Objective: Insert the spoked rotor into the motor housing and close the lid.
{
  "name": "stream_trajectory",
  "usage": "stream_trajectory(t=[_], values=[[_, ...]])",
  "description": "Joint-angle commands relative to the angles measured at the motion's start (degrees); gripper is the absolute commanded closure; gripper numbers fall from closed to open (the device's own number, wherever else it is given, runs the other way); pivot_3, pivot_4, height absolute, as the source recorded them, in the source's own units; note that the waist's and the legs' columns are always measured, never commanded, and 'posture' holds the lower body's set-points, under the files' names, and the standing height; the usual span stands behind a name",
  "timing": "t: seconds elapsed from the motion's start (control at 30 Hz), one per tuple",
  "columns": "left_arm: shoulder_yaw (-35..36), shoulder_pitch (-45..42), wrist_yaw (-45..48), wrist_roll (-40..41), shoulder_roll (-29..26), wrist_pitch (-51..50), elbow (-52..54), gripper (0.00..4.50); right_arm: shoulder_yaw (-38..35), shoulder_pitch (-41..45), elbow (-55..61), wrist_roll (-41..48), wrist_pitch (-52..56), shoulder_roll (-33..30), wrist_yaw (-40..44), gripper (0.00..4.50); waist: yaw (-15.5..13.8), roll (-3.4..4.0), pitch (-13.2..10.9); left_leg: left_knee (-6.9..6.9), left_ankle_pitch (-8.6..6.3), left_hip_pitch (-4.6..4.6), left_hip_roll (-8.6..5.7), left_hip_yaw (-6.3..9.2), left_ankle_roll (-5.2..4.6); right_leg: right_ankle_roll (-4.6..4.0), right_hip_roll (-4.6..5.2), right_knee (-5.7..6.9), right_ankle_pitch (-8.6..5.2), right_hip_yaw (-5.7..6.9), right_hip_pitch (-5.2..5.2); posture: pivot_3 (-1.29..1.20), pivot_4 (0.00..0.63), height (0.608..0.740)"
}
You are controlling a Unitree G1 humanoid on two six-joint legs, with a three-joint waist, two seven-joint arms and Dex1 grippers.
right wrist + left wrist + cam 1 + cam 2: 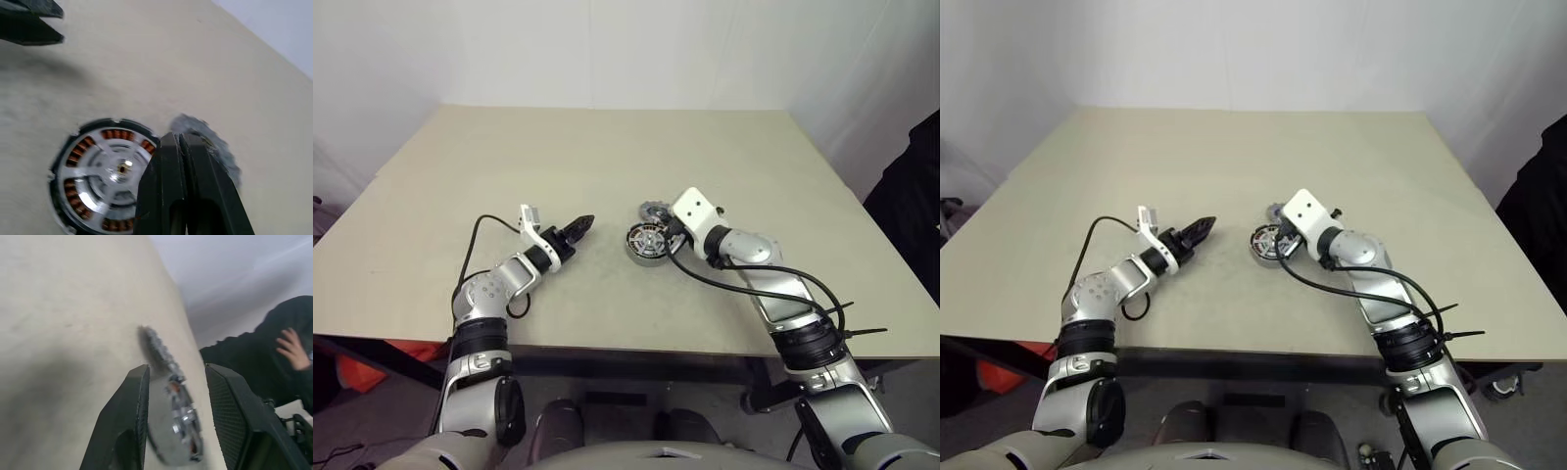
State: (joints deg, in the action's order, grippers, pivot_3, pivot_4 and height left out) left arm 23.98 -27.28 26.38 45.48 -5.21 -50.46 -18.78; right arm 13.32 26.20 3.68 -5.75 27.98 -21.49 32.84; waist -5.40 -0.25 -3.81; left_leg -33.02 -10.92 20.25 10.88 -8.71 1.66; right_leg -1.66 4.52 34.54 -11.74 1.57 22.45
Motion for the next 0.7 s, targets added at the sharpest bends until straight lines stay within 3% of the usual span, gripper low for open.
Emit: stream_trajectory(t=[0.03,0.17,0.47,0.57,0.7], values=[[-0.5,0.7,-0.9,0.1,-0.3,1.3,3.1,2.6,0.3,0.3,-2.9,2.0,-0.7,3.0,-0.1,4.5,0.1,-0.01,0.0,0.0,0.01,-0.02,0.01,0.0,0.01,0.01,-0.01,0.0,-0.01,0.0,0.0,0.0,0.0,0.74],[-0.4,1.4,-2.2,0.6,0.0,1.6,4.9,2.6,2.7,-0.4,-10.4,-0.9,-4.1,3.6,-1.7,4.5,0.1,-0.01,0.0,0.02,0.03,-0.01,0.02,0.01,0.06,0.18,-0.02,0.02,-0.1,0.0,0.03,0.0,0.0,0.74],[-2.1,2.3,-1.9,-0.2,-0.4,2.9,5.6,2.6,0.6,3.2,-2.3,2.3,-5.1,-0.3,4.5,4.5,0.1,-0.03,0.0,0.02,0.03,-0.03,0.0,0.01,0.06,0.35,-0.02,0.02,-0.2,-0.04,0.02,0.0,0.0,0.74],[-4.2,2.1,-0.5,-1.1,-1.1,3.6,6.6,2.6,0.8,6.5,0.3,1.7,-7.0,-4.9,8.6,4.5,0.0,-0.03,0.0,0.03,0.04,0.02,0.04,0.01,0.07,0.08,-0.07,0.03,-0.05,-0.04,0.08,0.0,0.0,0.74],[-5.3,1.4,0.5,-1.7,-1.5,4.8,5.3,2.6,0.1,10.0,-1.4,2.4,-8.2,-6.8,10.5,4.5,0.1,-0.03,0.0,0.03,0.04,0.06,0.05,0.0,0.07,0.04,-0.09,0.04,-0.02,-0.06,0.13,0.0,0.0,0.74]])
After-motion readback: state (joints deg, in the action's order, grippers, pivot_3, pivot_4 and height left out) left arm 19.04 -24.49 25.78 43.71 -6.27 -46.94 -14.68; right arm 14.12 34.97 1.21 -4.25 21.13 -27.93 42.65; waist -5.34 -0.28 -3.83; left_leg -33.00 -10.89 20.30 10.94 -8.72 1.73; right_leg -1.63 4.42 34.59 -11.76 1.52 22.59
